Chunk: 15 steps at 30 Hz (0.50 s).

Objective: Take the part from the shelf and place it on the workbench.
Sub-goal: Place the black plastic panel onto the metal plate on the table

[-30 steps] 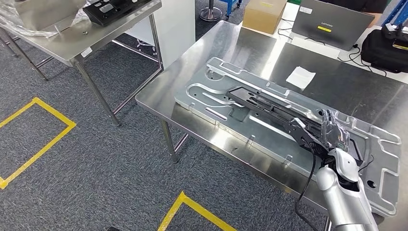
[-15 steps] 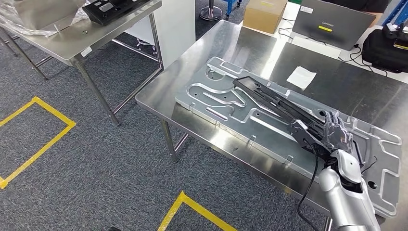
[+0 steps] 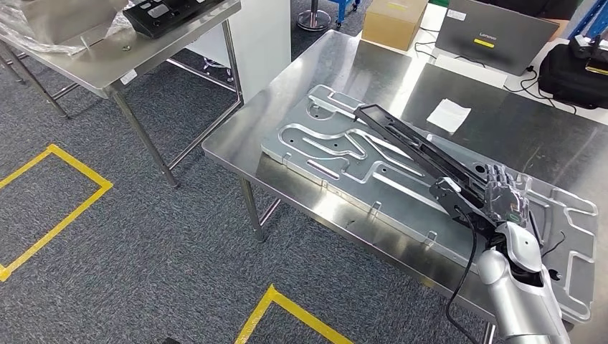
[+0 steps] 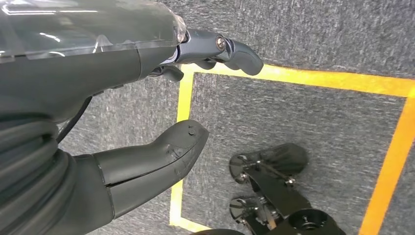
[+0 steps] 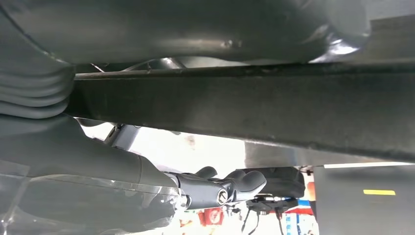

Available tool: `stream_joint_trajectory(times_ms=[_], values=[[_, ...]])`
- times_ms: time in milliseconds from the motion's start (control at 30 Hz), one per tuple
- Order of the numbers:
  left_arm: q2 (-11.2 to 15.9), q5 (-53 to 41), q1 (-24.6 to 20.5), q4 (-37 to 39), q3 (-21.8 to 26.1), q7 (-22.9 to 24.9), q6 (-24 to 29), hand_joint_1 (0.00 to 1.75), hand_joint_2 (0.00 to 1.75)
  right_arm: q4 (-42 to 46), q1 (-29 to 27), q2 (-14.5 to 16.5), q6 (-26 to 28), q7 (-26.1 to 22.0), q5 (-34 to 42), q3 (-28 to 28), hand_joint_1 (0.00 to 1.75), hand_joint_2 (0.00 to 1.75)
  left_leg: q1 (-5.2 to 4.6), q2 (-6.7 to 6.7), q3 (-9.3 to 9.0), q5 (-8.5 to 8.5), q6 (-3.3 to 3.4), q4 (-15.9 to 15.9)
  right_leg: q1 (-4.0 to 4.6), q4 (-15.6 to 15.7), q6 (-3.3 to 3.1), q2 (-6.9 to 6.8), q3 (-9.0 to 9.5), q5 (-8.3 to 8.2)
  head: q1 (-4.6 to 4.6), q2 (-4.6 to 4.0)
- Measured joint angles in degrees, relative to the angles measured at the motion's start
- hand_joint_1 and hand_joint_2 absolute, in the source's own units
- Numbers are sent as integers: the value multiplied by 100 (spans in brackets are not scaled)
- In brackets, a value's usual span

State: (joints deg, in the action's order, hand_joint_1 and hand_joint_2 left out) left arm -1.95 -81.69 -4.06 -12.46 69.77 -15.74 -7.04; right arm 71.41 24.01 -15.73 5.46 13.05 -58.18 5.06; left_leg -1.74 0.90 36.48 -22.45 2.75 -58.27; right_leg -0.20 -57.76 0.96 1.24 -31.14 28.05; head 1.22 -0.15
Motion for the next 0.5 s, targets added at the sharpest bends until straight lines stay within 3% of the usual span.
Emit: stream_joint_trajectory(times_ms=[133, 267, 500], values=[[-2, 387, 0, 0, 92, -412, -6, 0, 175, 195, -121, -3, 117, -173, 367, -94, 0, 0, 0, 0, 0, 0, 0, 0, 0, 4, 0, 0, 0, 0, 0, 0], [0, 549, -1, 0, 224, -648, -22, 0, 0, 413, -317, -16, 180, -237, 575, -262, 0, 0, 1, 0, -1, -2, 2, 0, 0, 7, 0, 0, 2, 1, 0, 0], [2, 573, 1, 0, 328, -561, -14, 0, 0, 527, -502, -25, 195, -337, 603, -422, 0, 0, 5, 16, -1, -2, 3, 1, 1, 12, 1, -19, 11, 4, 0, 0]])
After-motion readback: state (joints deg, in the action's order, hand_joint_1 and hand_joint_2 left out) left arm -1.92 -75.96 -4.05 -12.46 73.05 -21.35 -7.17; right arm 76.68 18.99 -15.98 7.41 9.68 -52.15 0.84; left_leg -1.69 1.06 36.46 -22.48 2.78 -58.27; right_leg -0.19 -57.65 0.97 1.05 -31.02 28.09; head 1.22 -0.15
